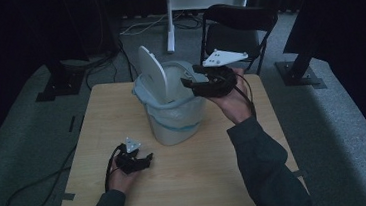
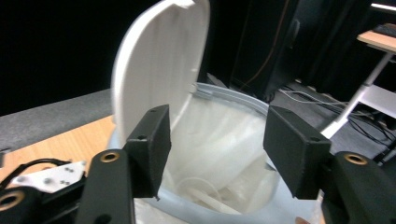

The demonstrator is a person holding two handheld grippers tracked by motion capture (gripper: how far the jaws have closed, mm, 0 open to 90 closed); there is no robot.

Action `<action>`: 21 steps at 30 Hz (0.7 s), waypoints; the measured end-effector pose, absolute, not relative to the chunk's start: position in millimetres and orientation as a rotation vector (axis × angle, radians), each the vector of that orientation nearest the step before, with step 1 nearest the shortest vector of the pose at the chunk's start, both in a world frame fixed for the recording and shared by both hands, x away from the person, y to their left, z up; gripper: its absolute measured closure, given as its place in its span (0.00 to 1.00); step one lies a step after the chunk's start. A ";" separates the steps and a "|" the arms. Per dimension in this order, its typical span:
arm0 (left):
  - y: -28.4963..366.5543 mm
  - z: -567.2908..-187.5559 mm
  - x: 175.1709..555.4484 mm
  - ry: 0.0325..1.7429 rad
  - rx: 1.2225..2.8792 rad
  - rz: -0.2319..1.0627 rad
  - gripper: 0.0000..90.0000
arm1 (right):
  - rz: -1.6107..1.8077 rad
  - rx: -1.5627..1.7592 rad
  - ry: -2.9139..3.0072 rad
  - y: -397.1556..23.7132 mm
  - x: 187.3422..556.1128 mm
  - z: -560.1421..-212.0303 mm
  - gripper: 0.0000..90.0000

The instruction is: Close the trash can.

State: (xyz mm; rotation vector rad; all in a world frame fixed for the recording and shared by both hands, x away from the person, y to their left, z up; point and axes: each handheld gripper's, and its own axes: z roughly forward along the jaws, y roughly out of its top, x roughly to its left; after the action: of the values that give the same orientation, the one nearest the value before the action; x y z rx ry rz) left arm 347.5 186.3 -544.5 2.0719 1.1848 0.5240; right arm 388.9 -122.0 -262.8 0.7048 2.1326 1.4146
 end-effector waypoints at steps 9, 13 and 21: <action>186.3 -544.4 347.4 1.185 2.073 0.523 0.33 | 1.460 0.640 2.160 -113.7 382.5 -258.2 0.35; 186.3 -544.4 347.4 1.185 2.073 0.523 0.33 | 1.482 0.634 2.174 -109.0 382.8 -258.5 0.33; 186.3 -544.4 347.4 1.186 2.073 0.523 0.33 | 1.481 0.658 2.188 -86.7 386.8 -257.3 0.32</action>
State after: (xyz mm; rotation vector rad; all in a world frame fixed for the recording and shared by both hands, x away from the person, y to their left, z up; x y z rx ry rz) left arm 347.4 186.3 -544.4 2.0726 1.1855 0.5232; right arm 386.8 -86.7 -257.3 0.6585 2.1877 1.4810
